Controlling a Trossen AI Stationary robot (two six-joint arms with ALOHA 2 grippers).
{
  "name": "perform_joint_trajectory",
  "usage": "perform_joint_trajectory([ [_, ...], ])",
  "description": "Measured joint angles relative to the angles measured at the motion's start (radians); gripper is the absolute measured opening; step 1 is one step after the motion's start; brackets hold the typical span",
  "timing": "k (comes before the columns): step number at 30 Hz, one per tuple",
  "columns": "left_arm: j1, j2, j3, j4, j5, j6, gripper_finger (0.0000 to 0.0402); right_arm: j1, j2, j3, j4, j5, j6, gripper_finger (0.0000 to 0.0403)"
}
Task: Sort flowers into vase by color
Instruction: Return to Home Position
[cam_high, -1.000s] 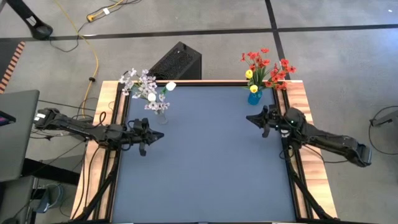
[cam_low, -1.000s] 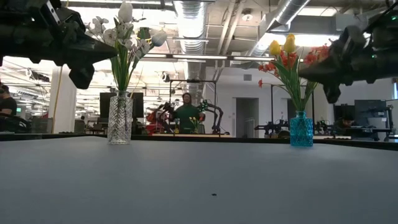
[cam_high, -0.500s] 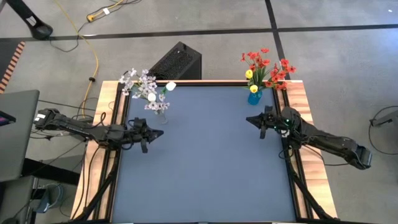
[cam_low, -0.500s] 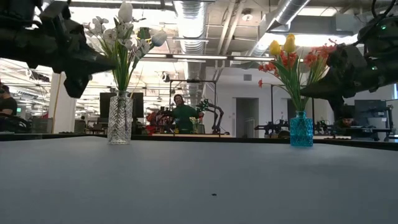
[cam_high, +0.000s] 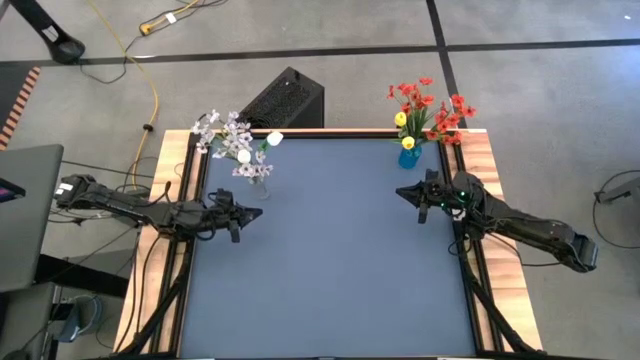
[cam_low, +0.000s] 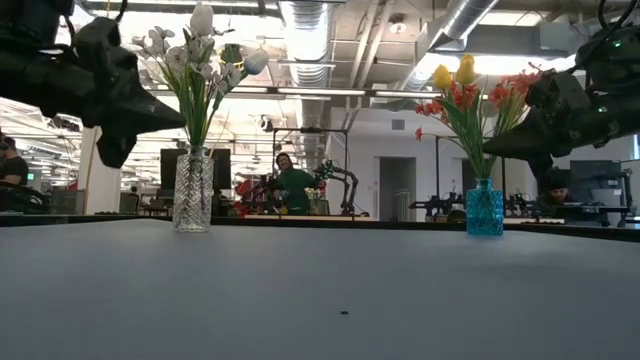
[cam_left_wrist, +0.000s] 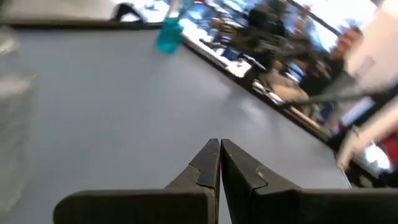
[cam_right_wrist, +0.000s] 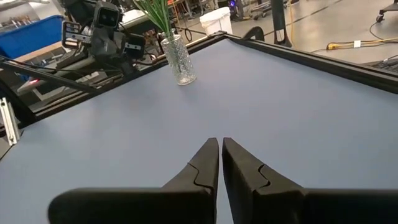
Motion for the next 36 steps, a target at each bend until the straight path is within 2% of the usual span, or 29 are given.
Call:
perform_joint_trajectory([
  [3,-0.001,-0.021,0.000,0.032,0.058,0.137,0.0000,0.000,0.000,0.000,-0.001,0.000,0.000,0.0051],
  [9,-0.001,-0.071,0.000,0.047,0.108,0.394,0.0000,0.000,0.000,0.000,-0.002,0.000,0.001,0.0051],
  [13,-0.001,-0.106,0.000,0.038,0.273,0.540,0.0000,0.000,0.000,0.000,-0.002,0.000,0.003,0.0051],
  [16,-0.002,-0.145,0.000,-0.001,0.365,0.582,0.0000,0.000,0.000,0.000,-0.002,0.000,0.003,0.0051],
  [24,-0.001,-0.216,0.000,-0.112,0.326,0.608,0.0000,0.000,0.000,0.000,-0.002,0.000,0.002,0.0052],
  [30,-0.001,-0.268,0.000,-0.258,0.316,0.634,0.0000,0.000,0.000,-0.001,-0.002,0.000,0.002,0.0052],
  [36,-0.001,-0.291,0.000,-0.241,0.262,0.664,0.0000,0.000,0.000,-0.001,-0.002,0.000,0.002,0.0052],
])
